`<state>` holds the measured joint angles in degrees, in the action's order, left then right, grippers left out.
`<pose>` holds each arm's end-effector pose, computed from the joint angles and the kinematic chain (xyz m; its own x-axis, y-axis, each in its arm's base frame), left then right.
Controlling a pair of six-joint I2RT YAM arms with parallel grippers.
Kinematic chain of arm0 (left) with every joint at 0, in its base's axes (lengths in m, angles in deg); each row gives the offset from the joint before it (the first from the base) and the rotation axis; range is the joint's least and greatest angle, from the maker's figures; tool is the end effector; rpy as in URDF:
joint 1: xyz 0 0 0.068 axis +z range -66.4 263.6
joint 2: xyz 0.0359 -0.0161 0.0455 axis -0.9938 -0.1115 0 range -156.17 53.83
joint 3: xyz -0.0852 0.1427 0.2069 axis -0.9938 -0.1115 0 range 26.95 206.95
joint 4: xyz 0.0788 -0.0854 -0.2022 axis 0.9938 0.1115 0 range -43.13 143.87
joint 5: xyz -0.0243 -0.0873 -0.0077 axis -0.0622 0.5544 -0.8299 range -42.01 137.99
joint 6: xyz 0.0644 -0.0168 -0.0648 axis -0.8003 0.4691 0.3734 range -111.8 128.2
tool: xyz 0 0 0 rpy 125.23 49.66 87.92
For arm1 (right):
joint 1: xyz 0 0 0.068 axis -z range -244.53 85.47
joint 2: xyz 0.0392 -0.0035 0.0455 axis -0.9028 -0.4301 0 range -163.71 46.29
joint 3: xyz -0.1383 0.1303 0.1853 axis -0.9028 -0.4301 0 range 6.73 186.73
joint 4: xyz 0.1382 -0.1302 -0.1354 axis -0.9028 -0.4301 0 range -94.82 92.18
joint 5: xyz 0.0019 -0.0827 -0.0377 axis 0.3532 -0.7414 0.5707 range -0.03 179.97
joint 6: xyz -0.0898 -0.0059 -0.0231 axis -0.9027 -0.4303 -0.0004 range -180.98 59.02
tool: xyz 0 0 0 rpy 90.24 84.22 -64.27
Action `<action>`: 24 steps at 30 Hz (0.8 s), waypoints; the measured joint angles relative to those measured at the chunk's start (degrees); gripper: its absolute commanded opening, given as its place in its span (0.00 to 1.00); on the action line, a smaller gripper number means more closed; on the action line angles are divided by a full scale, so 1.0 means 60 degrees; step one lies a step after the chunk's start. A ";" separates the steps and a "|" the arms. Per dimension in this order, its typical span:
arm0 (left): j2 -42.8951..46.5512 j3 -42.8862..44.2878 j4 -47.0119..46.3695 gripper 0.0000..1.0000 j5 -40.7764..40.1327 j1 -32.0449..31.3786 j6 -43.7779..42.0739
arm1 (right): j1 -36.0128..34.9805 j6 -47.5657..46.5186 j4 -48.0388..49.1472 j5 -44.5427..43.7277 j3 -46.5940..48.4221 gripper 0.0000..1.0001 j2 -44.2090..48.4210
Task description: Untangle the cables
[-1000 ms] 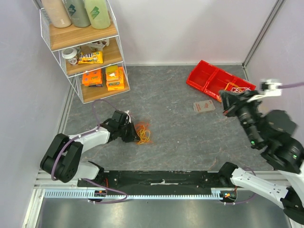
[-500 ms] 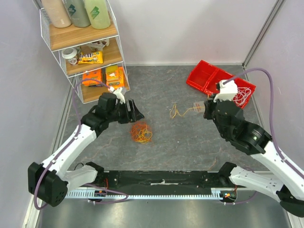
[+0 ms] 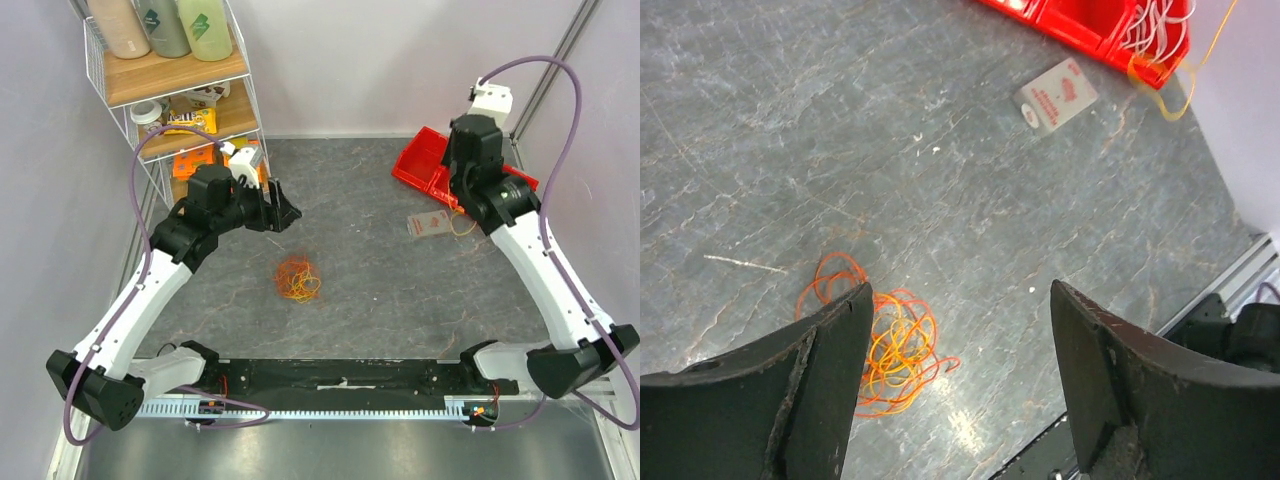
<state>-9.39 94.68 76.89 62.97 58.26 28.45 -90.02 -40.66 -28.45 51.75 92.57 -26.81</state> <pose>0.2198 -0.1280 0.3524 -0.5812 -0.0946 -0.8082 0.4510 0.7893 -0.4167 0.2701 0.0714 0.4216 -0.1930 0.2103 -0.9584 0.2776 0.9486 0.1523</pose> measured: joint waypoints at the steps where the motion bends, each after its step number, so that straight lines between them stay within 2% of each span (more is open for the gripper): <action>1: -0.0047 -0.0058 -0.0011 0.78 0.0000 0.0000 -0.0095 | 0.0248 -0.0040 0.0055 0.0047 0.0164 0.00 -0.0164; 10: 0.0160 -0.1045 -0.0007 0.77 0.0109 0.0025 -0.0375 | 0.2164 -0.0182 0.0295 0.0769 0.1847 0.00 -0.1570; 19: 0.0969 -0.1140 -0.0146 0.77 0.0266 0.0025 -0.0386 | 0.2692 -0.0911 0.0958 0.0506 0.2514 0.00 -0.3745; 24: 0.0984 -0.1198 -0.0226 0.77 0.0266 0.0025 -0.0386 | 0.2798 -0.1064 0.1158 0.0368 0.2419 0.00 -0.4255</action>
<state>-3.49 87.49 75.53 64.57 58.41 26.14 -73.24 -47.05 -21.50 53.96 107.09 -52.33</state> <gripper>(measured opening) 0.775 0.010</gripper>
